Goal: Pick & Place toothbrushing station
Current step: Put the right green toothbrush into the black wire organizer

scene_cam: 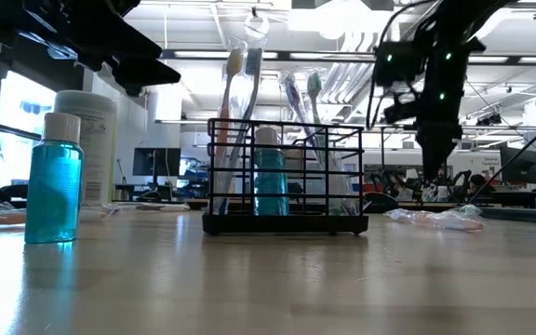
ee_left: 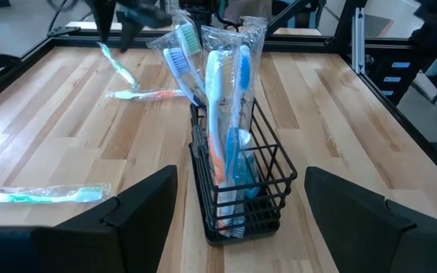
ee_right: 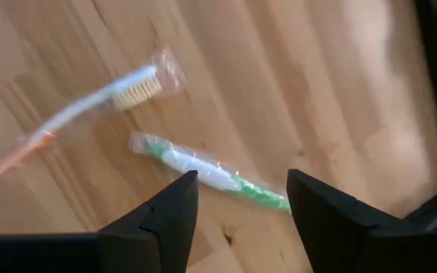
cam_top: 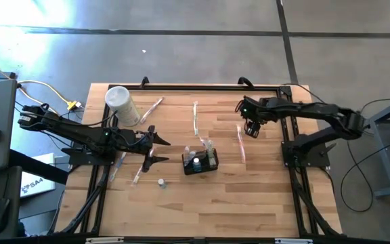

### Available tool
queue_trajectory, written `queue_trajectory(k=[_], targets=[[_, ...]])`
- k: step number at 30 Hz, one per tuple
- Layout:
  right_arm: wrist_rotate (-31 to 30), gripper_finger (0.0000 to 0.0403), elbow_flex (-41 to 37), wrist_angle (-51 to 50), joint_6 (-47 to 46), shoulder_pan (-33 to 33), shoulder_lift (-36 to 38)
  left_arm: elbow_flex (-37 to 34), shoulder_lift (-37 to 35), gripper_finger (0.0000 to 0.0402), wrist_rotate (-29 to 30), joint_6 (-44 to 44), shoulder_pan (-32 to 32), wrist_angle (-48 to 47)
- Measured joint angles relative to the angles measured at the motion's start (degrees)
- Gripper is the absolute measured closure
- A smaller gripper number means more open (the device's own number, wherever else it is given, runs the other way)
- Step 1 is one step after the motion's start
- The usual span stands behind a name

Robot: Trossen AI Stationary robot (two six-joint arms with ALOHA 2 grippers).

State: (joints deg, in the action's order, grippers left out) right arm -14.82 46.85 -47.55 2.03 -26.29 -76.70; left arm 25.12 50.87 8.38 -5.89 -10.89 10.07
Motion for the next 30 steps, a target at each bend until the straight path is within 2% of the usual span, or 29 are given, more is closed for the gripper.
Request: queue_trajectory(k=[7, 15, 23, 30], targets=[[0.0, 0.0215, 0.0, -0.5, 1.3, -1.9, -6.5, 0.0, 0.0, 0.0114, 0.1, 0.0, 0.0, 0.0], [1.5, 0.0215, 0.0, -1.3, 5.8, -1.9, -9.7, 0.0, 0.0, 0.0114, 0.1, 0.0, 0.0, -0.1], [2.0, 0.0215, 0.0, 2.0, 8.8, -1.9, -12.9, 0.0, 0.0, 0.0114, 0.2, 0.0, 0.0, -0.7], [4.1, 0.0215, 0.4, 3.5, 11.8, -1.8, -18.9, 0.0, 0.0, 0.0114, 0.2, 0.0, 0.0, -1.3]])
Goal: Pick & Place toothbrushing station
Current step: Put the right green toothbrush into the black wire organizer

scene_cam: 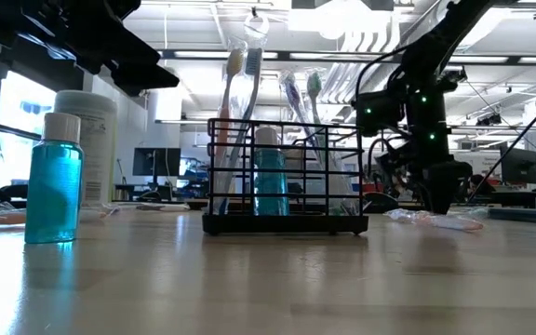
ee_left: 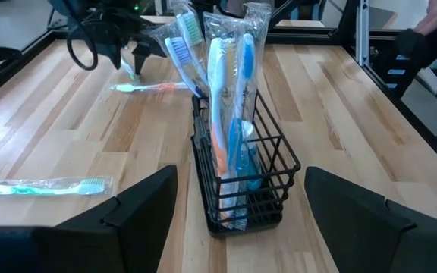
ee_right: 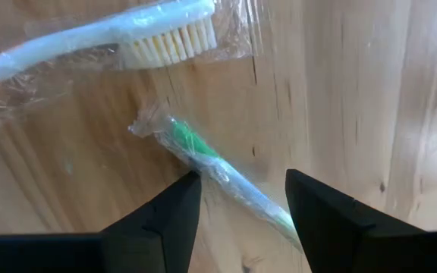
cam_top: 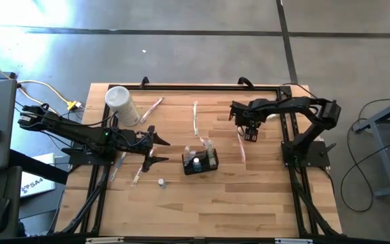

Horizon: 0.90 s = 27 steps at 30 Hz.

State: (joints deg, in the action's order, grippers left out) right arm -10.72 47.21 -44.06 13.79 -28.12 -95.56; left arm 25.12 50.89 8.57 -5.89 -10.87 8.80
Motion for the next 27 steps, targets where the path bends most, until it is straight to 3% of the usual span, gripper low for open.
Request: queue_trajectory(k=[11, 15, 20, 27], targets=[[1.4, 0.0222, 0.2, 0.4, 3.0, 0.0, -2.2, 0.0, 0.0, 0.0114, 0.0, 0.0, 0.0, -1.5], [4.3, 0.0271, 0.2, 0.3, 3.2, -0.1, -2.2, 0.0, 0.0, 0.0114, 0.1, 0.0, 0.0, -1.4], [5.1, 0.0378, 0.1, -0.1, 3.2, 0.0, -2.2, 0.0, 0.0, 0.0114, 3.4, 0.0, 0.0, -1.4], [-0.2, 0.0386, -0.3, -0.4, -1.2, 1.9, -1.3, 0.0, 0.0, 0.0114, 4.2, 0.0, 0.0, -1.3]])
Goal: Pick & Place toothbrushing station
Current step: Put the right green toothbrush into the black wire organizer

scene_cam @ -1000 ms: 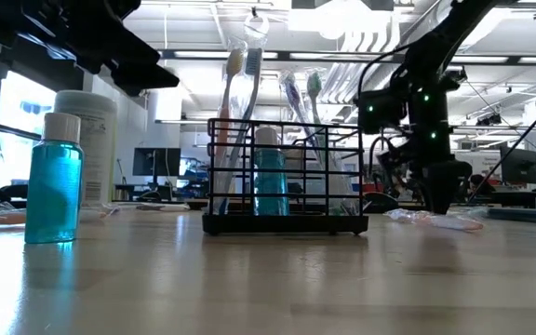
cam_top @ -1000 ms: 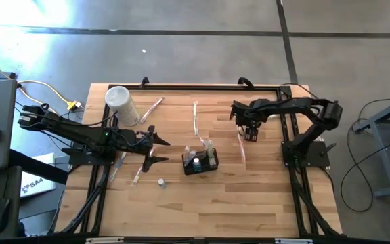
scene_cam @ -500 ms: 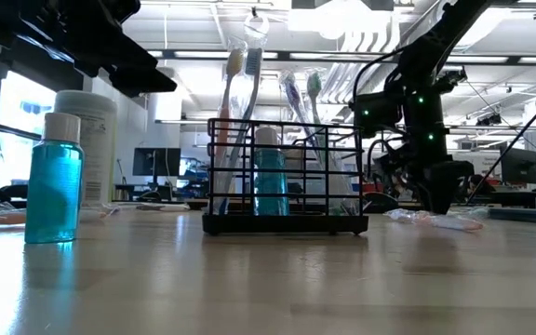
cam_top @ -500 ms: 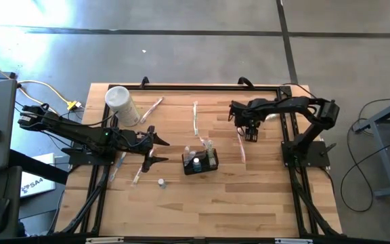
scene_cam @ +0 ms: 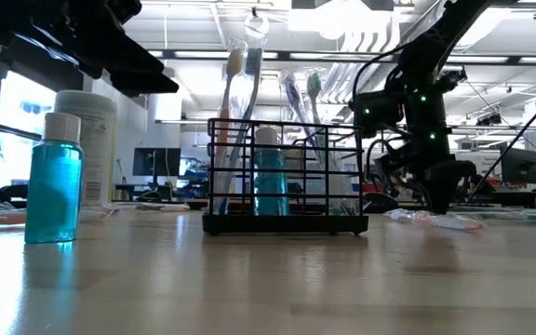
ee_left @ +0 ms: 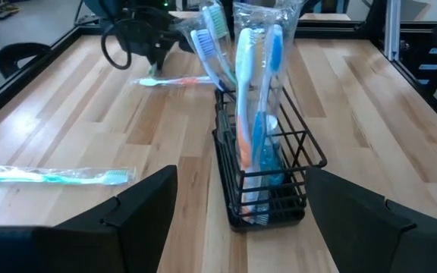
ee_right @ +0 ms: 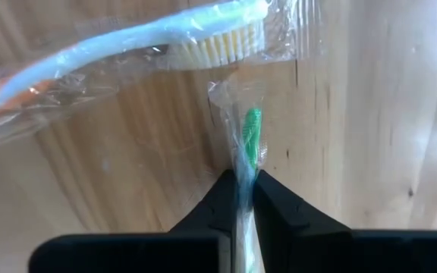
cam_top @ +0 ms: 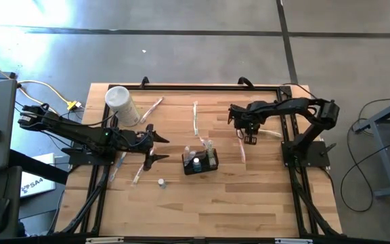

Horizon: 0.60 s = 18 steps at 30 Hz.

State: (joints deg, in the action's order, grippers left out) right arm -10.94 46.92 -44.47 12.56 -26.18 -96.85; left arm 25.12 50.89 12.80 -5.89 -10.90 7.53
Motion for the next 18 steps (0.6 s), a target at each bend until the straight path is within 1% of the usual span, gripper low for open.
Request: queue_trajectory(k=[4, 7, 9, 14, 18], targets=[[-6.3, 0.0386, 0.1, -1.8, -3.4, 3.7, 4.2, 0.0, 0.0, 0.0114, 0.0, 0.0, 0.0, 0.0], [-11.0, 0.0386, 1.4, -3.9, -6.8, 7.9, 9.8, 0.0, 0.0, 0.0114, -0.2, -0.4, 0.0, 0.0], [-12.7, 0.0386, 2.1, -6.2, -9.5, 11.1, 13.6, 0.0, 0.0, 0.0114, -0.2, -0.4, 0.0, 0.0], [-18.3, 0.0386, 4.0, -8.3, -17.2, 22.3, 23.3, 0.0, 0.0, 0.0114, -0.3, -0.1, 0.0, 1.3], [-22.8, 0.0387, 5.4, -7.9, -23.4, 32.6, 29.8, 0.0, 0.0, 0.0114, -0.5, 4.1, 0.0, 5.2]])
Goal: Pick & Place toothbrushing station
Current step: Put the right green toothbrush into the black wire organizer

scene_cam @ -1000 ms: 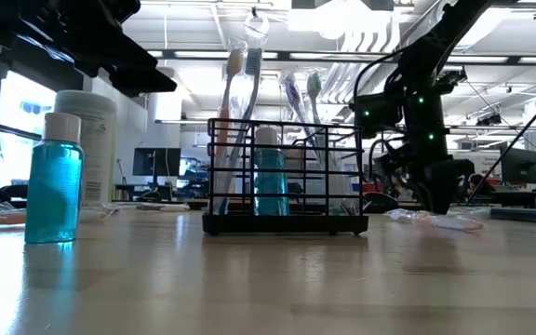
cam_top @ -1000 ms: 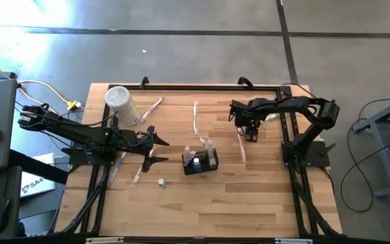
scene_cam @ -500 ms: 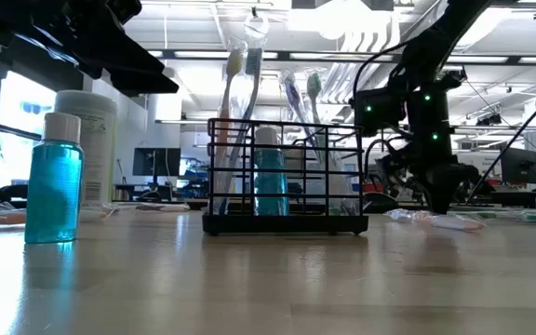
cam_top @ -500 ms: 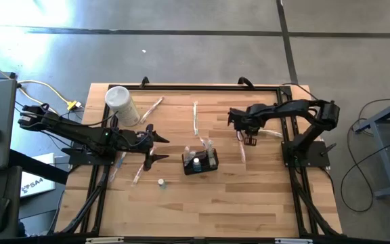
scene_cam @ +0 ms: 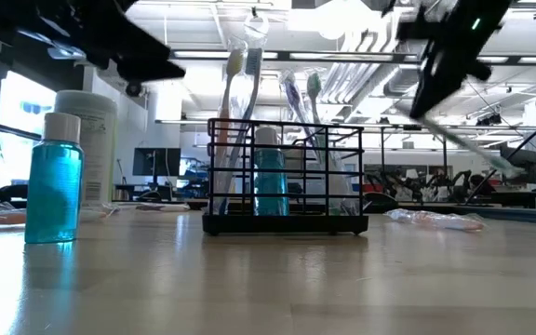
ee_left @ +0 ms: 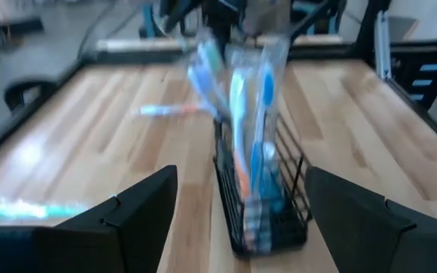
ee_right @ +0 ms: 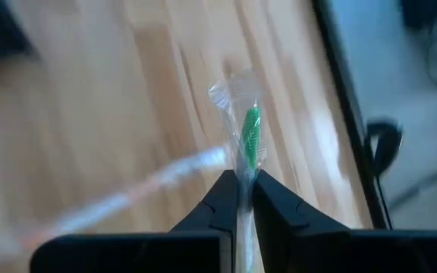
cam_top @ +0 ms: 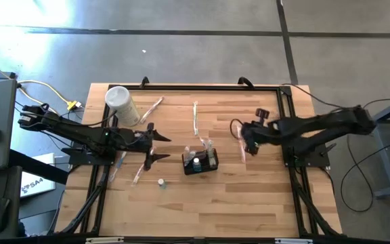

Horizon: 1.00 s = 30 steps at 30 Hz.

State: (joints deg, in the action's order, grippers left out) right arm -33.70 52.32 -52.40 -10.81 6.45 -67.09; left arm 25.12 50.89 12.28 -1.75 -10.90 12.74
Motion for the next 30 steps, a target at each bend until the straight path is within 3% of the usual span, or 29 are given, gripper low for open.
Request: queue_trajectory(k=[7, 12, 21, 26, 30], targets=[[-5.2, 0.0387, 3.0, 1.7, -8.7, 17.2, 5.2, 0.0, 0.0, 0.0114, -4.5, 7.7, 0.0, 9.2], [-7.1, 0.0387, 3.2, 21.9, -9.4, 26.4, 5.4, 0.0, 0.0, 0.0114, -10.6, 17.2, -1.8, 11.9], [-7.7, 0.0387, 3.2, 58.1, 17.7, 38.4, -1.1, 0.0, 2.0, 0.0114, -11.8, 39.0, -12.7, 22.8], [-7.7, 0.0387, 3.2, 74.8, 29.6, 39.3, -7.0, 0.0, 8.4, 0.0114, -11.5, 55.0, -17.5, 34.2], [-2.3, 0.0387, 3.2, 89.1, 33.1, 38.2, -12.6, 2.0, 14.7, 0.0114, -10.0, 65.0, -19.9, 40.0]])
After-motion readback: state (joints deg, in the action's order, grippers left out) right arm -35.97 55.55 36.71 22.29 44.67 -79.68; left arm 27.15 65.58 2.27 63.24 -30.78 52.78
